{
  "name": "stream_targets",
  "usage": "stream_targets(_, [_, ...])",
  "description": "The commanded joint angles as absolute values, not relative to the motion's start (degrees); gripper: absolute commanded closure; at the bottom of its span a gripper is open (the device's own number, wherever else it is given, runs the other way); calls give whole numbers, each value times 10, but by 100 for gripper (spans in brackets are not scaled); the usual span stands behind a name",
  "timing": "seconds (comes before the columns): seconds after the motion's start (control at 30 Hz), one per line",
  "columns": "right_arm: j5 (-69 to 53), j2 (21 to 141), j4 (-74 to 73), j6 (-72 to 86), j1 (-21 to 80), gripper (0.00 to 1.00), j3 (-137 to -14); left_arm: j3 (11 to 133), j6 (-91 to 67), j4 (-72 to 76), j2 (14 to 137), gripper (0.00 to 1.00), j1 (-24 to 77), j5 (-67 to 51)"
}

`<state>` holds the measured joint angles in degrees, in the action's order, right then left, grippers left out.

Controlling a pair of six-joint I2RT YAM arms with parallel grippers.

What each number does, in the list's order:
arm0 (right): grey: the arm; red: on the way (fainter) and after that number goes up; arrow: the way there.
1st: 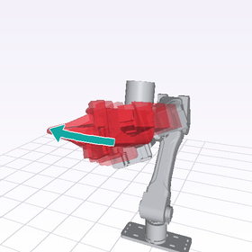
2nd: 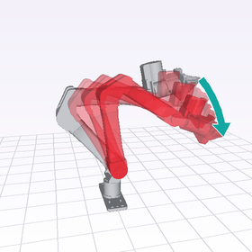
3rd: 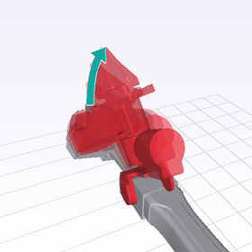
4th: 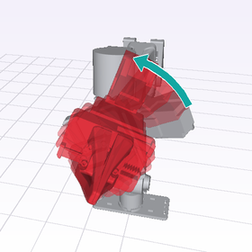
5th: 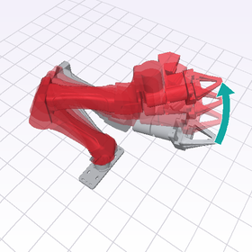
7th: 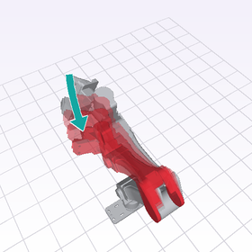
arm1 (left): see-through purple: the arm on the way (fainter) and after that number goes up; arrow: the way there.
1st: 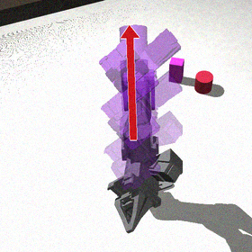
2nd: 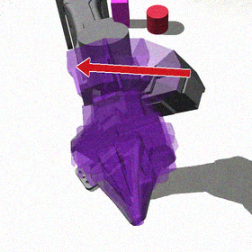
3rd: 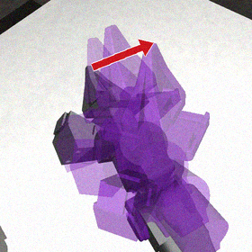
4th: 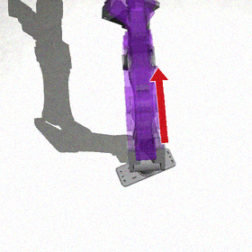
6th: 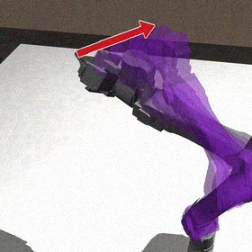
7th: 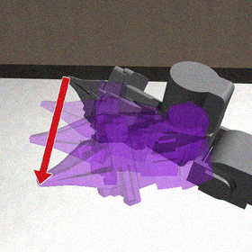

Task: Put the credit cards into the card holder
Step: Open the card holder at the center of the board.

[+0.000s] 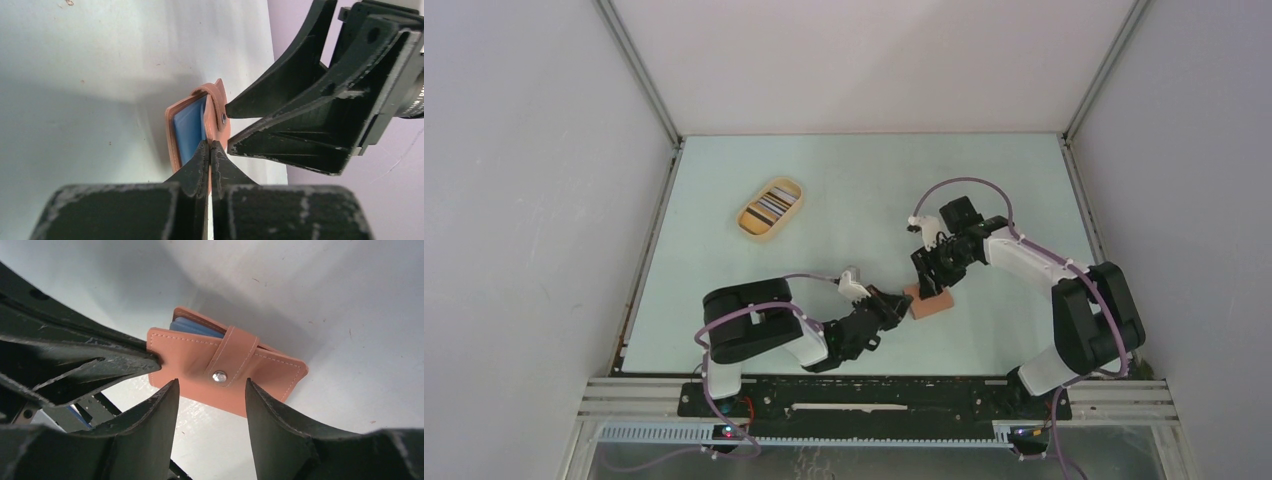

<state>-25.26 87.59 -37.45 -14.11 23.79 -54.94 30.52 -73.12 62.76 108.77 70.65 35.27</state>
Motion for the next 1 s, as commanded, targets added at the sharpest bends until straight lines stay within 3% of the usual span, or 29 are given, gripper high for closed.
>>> stream_targets(0.0, [-223, 889, -367, -134, 251, 41, -575, 323, -735, 630, 1098, 100, 717, 378])
stream_targets(0.37, [-194, 927, -370, -141, 272, 46, -586, 331, -722, 628, 1101, 100, 727, 374])
stream_targets(0.97, [-204, 943, -400, -165, 290, 79, -597, 328, -724, 628, 1111, 100, 728, 379])
